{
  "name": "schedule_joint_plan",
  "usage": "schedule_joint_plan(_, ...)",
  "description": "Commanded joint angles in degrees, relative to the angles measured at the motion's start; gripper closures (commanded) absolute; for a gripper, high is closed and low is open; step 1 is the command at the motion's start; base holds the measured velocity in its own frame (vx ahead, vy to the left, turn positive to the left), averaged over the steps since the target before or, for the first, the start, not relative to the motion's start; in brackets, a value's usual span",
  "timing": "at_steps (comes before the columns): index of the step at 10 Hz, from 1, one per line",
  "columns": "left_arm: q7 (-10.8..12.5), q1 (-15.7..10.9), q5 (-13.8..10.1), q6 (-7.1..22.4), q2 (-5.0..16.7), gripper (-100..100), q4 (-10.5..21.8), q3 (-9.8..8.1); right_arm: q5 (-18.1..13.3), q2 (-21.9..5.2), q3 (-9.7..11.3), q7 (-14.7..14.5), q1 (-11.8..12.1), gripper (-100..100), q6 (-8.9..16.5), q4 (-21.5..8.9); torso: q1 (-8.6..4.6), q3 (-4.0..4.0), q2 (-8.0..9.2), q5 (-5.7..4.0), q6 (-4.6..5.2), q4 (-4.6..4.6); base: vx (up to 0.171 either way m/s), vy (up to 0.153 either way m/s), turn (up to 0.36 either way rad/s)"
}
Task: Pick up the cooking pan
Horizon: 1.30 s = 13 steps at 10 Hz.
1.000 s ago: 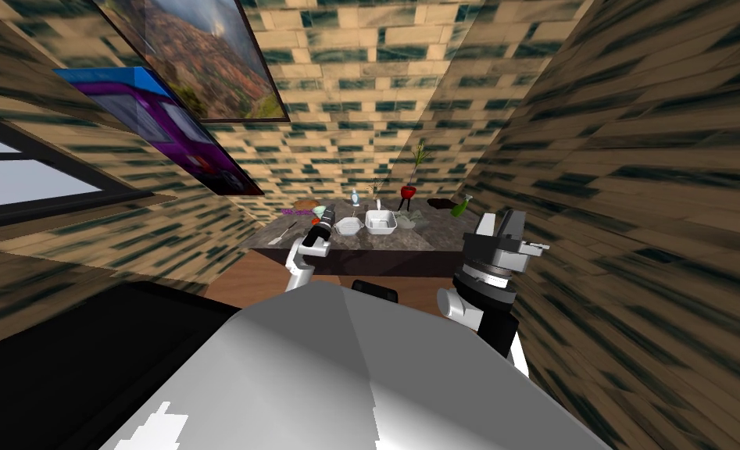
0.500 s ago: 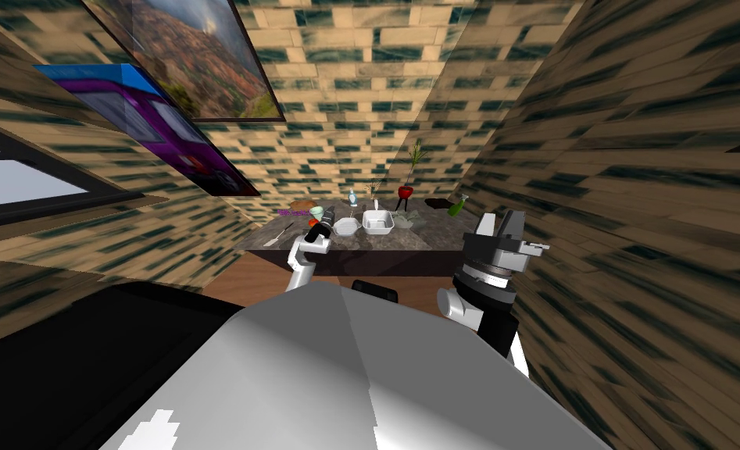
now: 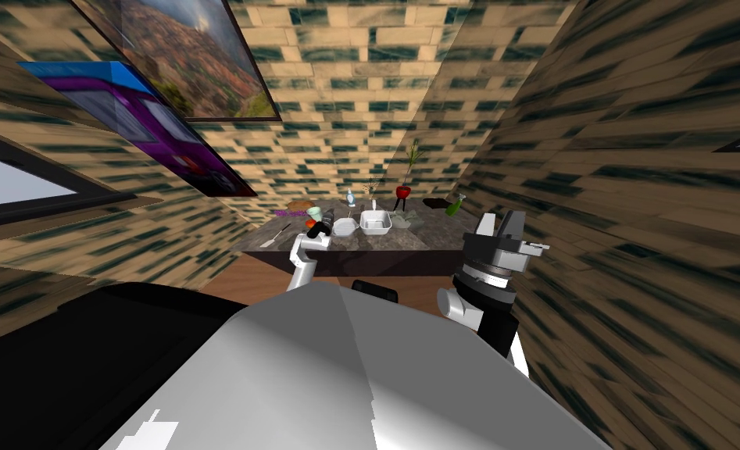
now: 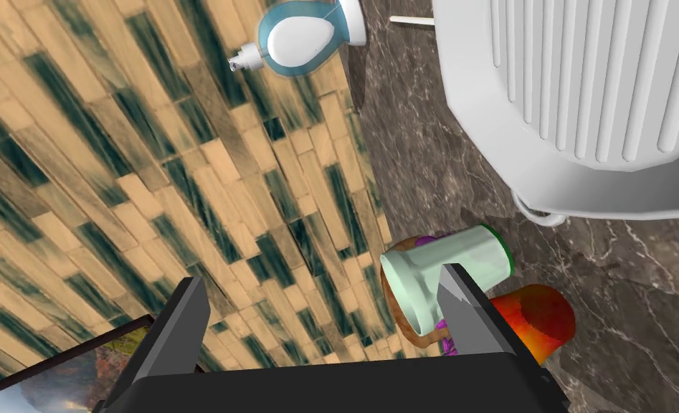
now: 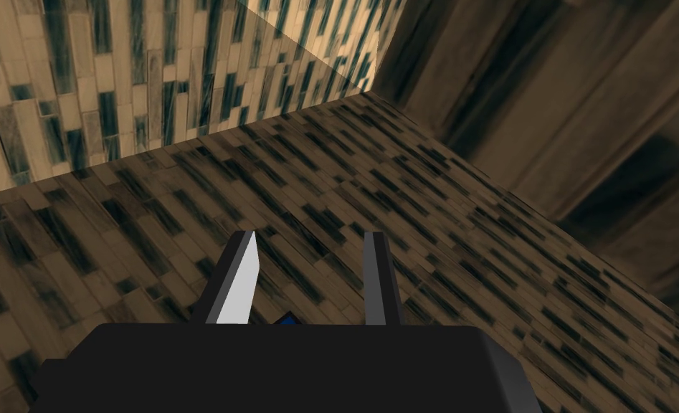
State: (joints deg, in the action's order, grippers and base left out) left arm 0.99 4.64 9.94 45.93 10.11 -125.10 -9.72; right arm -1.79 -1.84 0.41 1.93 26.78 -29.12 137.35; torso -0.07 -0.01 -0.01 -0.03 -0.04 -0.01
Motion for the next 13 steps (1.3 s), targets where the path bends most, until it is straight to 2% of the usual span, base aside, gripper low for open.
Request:
schedule_joint_plan(1,-0.1,-1.4,0.3,2.9,0.0,-100,1.3,-0.77,0.0,0.0,0.0,0.0,0.0,0,0.0,0.0,0.00,0.00,0.00,0.00,0.00,0.00,0.026,-0.028,-0.015)
schedule_joint_plan(3,-0.1,-1.4,0.3,5.0,0.0,-100,1.3,-0.77,0.0,0.0,0.0,0.0,0.0,0,0.0,0.0,-0.02,-0.02,-0.04,0.00,0.00,-0.01,0.016,-0.022,-0.004)
schedule_joint_plan(4,-0.2,-2.8,0.7,7.3,-0.1,-100,2.6,-1.38,0.0,0.0,0.0,0.0,0.0,0,0.0,0.0,0.02,0.00,0.01,0.00,0.00,0.00,0.017,-0.024,-0.014)
schedule_joint_plan(5,-0.2,-2.8,0.7,8.5,-0.1,-100,2.6,-1.38,0.0,0.0,0.0,0.0,0.0,0,0.0,0.0,0.00,-0.01,-0.01,0.00,0.00,0.00,0.016,-0.023,-0.008)
schedule_joint_plan(8,-0.4,-5.4,1.4,13.8,-0.5,-100,5.1,-2.59,0.0,0.0,0.0,0.0,0.0,0,0.0,0.0,0.00,-0.01,-0.02,0.00,0.00,-0.01,0.021,-0.026,-0.004)
schedule_joint_plan(9,-0.4,-5.4,1.4,15.1,-0.5,-100,5.1,-2.59,0.0,0.0,0.0,0.0,0.0,0,0.0,0.0,-0.01,-0.03,-0.04,0.00,0.00,-0.01,0.020,-0.022,0.000)
schedule_joint_plan(12,-0.7,-7.8,2.0,20.2,-1.0,-100,7.6,-3.74,0.0,0.0,0.0,0.0,0.0,0,0.0,0.0,0.02,-0.01,-0.01,0.00,-0.01,0.00,0.018,-0.020,0.004)
schedule_joint_plan(13,-0.7,-7.8,2.0,21.1,-1.0,-100,7.6,-3.74,0.0,0.0,0.0,0.0,0.0,0,0.0,0.0,0.02,-0.01,-0.02,0.00,0.00,-0.01,0.016,-0.016,0.002)
